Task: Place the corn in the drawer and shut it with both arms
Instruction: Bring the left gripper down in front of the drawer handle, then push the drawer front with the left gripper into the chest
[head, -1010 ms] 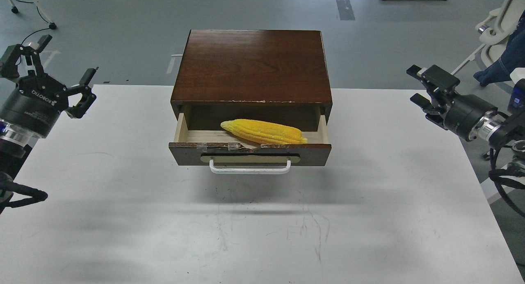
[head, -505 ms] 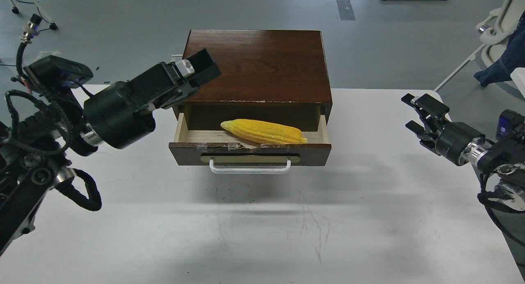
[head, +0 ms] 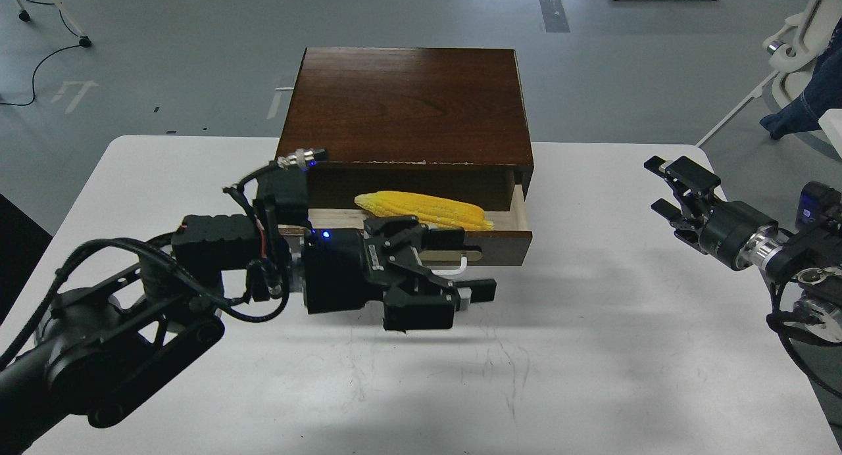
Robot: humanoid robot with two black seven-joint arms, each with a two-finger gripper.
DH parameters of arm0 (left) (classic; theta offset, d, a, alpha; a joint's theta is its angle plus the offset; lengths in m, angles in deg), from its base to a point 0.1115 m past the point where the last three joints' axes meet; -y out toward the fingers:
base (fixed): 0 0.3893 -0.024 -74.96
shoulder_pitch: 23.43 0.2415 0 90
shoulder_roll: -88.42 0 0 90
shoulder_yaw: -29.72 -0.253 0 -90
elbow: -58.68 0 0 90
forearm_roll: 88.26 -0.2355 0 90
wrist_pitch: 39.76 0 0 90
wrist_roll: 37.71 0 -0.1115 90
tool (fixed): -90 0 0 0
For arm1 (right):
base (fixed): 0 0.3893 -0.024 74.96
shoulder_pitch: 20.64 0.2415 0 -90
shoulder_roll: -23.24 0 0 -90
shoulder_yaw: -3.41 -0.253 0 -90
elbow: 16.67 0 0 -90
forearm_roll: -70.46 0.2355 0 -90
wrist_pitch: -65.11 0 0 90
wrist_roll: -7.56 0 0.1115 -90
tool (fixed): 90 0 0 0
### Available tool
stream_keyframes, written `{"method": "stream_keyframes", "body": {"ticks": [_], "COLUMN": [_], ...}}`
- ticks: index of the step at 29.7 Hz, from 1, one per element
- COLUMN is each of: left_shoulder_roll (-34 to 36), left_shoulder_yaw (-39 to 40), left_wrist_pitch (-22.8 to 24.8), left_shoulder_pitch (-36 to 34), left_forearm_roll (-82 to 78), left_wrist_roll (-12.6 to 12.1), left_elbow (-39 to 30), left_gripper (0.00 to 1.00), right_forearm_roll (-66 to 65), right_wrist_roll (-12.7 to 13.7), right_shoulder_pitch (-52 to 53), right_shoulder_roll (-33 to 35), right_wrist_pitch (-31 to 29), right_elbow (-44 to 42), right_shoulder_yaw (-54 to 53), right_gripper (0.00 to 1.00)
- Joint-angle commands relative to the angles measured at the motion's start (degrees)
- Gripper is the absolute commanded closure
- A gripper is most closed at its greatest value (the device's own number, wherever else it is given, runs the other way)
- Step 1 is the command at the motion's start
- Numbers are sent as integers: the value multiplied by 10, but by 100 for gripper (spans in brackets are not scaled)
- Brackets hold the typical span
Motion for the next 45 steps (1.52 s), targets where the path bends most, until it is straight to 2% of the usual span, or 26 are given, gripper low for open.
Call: {"method": "stream_keyframes", "body": {"ticks": [1,2,3,4,5,11,19,31,45], "left_shoulder_roll": [-3,-3,-3,-3,-5,7,24,21,24], "left_shoulder_yaw": [-34,-36,-35,-35,-35,-35,-22,8,12], "left_wrist_pitch": [0,0,0,0,0,-8,-8,-32,-32], "left_shoulder_pitch": [12,15,19,24,32,87,90,85,84], "left_forearm_roll": [5,8,9,11,13,140,259,266,280], "left_wrist_roll": [0,0,0,0,0,0,0,0,0], "left_elbow": [1,5,11,18,27,69,96,165,178], "left_gripper": [24,53,74,91,100,100,100,100,100], "right_forearm_roll": [0,0,0,0,0,1,1,0,0], "right_wrist_roll": [0,0,0,0,0,0,0,0,0], "right_shoulder_pitch": [-2,-5,-5,-5,-6,-6,-7,-12,-13], "right_shoulder_roll": [0,0,0,0,0,0,0,-1,-3], "right_wrist_pitch": [0,0,0,0,0,0,0,0,0], "right_elbow": [-1,-1,-1,0,0,0,-1,1,0], "right_shoulder_yaw": [0,-1,-1,0,0,0,0,0,0], "right_gripper": [1,1,1,1,1,1,1,1,1]}}
